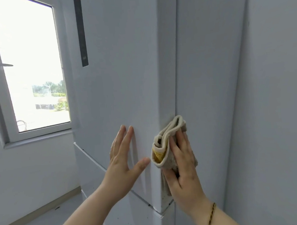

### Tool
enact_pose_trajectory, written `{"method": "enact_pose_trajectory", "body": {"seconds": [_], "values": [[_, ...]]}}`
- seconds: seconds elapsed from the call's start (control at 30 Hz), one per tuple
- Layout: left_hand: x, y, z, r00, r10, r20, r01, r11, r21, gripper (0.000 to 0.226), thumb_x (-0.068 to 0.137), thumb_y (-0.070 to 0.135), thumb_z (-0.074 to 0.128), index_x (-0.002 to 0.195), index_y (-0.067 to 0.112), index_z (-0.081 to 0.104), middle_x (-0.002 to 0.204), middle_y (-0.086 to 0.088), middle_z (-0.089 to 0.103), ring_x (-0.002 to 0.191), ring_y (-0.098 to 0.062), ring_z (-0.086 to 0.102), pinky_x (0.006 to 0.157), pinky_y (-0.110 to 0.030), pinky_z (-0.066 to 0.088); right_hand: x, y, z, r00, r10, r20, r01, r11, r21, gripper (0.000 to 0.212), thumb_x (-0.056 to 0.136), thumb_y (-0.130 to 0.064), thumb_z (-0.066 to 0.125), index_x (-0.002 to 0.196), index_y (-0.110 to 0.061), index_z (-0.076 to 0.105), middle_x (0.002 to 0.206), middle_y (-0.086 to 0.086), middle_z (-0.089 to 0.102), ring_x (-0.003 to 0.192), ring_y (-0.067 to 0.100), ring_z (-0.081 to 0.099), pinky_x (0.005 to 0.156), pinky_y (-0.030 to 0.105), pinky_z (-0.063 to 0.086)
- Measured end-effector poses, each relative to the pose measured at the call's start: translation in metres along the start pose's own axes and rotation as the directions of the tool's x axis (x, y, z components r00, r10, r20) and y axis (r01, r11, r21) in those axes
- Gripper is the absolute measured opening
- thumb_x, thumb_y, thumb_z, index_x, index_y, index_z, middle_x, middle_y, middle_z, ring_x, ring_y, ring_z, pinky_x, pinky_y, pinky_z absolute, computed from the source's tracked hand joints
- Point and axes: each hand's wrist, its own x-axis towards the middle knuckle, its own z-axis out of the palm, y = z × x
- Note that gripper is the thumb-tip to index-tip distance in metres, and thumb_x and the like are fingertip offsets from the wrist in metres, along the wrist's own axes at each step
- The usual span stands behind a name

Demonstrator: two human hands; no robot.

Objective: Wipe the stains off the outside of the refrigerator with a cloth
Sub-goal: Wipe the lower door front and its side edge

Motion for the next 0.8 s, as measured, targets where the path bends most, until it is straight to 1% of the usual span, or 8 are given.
{"method": "enact_pose_trajectory", "body": {"seconds": [0.1,0.17,0.27,0.37,0.47,0.6,0.7,0.8], "values": [[0.000,-0.001,0.000,1.000,0.012,-0.010,-0.011,1.000,0.012,0.088,0.044,0.094,0.030,0.120,0.061,-0.002,0.127,0.046,-0.018,0.127,0.017,-0.009,0.105,-0.015,0.000,0.027,-0.003,-0.013,0.999,0.023,0.042,-0.025,0.999,0.042,0.050,0.094,-0.051,0.028,0.141,-0.044,0.014,0.148,-0.033,-0.002,0.142,0.004,0.000,0.117,0.027,0.005],[0.001,-0.002,0.000,1.000,0.016,-0.013,-0.016,1.000,0.015,0.086,0.045,0.095,0.027,0.119,0.062,-0.001,0.127,0.046,-0.017,0.129,0.015,-0.009,0.106,-0.017,0.001,0.050,-0.011,-0.019,0.997,0.077,0.026,-0.080,0.991,0.104,0.058,0.090,-0.045,0.038,0.143,-0.040,0.016,0.148,-0.031,0.002,0.141,0.002,0.002,0.117,0.024,0.005],[0.002,-0.003,-0.003,1.000,0.024,0.000,-0.024,0.999,-0.025,0.071,0.058,0.074,0.036,0.119,0.061,0.002,0.128,0.046,-0.010,0.130,0.013,-0.004,0.106,-0.018,0.004,0.063,-0.023,-0.018,0.992,0.124,-0.007,-0.122,0.980,0.159,0.056,0.087,-0.035,0.038,0.139,-0.040,0.019,0.149,-0.022,0.008,0.140,0.003,0.003,0.116,0.029,0.006],[0.002,-0.007,-0.007,0.999,0.034,0.014,-0.033,0.997,-0.076,0.061,0.064,0.063,0.036,0.119,0.060,0.008,0.127,0.047,-0.005,0.124,0.024,-0.002,0.102,-0.008,0.004,0.032,-0.020,-0.009,0.997,0.075,0.007,-0.076,0.992,0.101,0.056,0.093,-0.043,0.037,0.143,-0.040,0.013,0.151,-0.020,0.006,0.143,0.011,0.002,0.117,0.037,0.008],[0.000,-0.007,-0.008,0.999,0.053,0.008,-0.051,0.992,-0.119,0.057,0.070,0.054,0.041,0.119,0.057,0.012,0.128,0.045,-0.001,0.118,0.032,-0.003,0.097,0.002,0.004,-0.031,-0.014,0.005,0.996,0.084,0.036,-0.084,0.996,0.003,0.053,0.096,-0.043,0.028,0.144,-0.043,0.005,0.153,-0.022,-0.002,0.143,0.011,0.002,0.117,0.031,0.006],[-0.002,-0.006,-0.009,0.999,0.035,0.038,-0.030,0.991,-0.134,0.059,0.074,0.034,0.042,0.118,0.058,0.010,0.127,0.045,-0.004,0.130,0.011,0.001,0.105,-0.017,0.007,-0.080,-0.012,0.014,0.984,0.168,0.062,-0.164,0.984,-0.075,0.053,0.097,-0.042,0.029,0.143,-0.045,0.004,0.153,-0.023,-0.004,0.142,0.005,0.002,0.113,0.026,0.000],[0.000,-0.004,-0.009,0.998,0.033,0.047,-0.026,0.988,-0.153,0.060,0.074,0.031,0.041,0.117,0.058,0.010,0.126,0.044,-0.004,0.130,0.009,0.002,0.105,-0.018,0.008,-0.053,-0.021,0.009,0.972,0.224,0.070,-0.223,0.974,-0.025,0.055,0.093,-0.047,0.032,0.137,-0.058,0.002,0.148,-0.034,-0.005,0.140,-0.002,0.000,0.113,0.015,-0.002],[0.001,-0.003,-0.009,0.999,0.035,0.042,-0.027,0.985,-0.169,0.061,0.074,0.026,0.042,0.117,0.058,0.011,0.128,0.041,-0.002,0.130,0.008,0.001,0.105,-0.018,0.007,-0.012,-0.031,0.000,0.979,0.203,0.031,-0.204,0.979,0.015,0.060,0.088,-0.034,0.034,0.135,-0.059,0.005,0.146,-0.033,0.000,0.140,-0.001,0.000,0.114,0.014,0.001]]}}
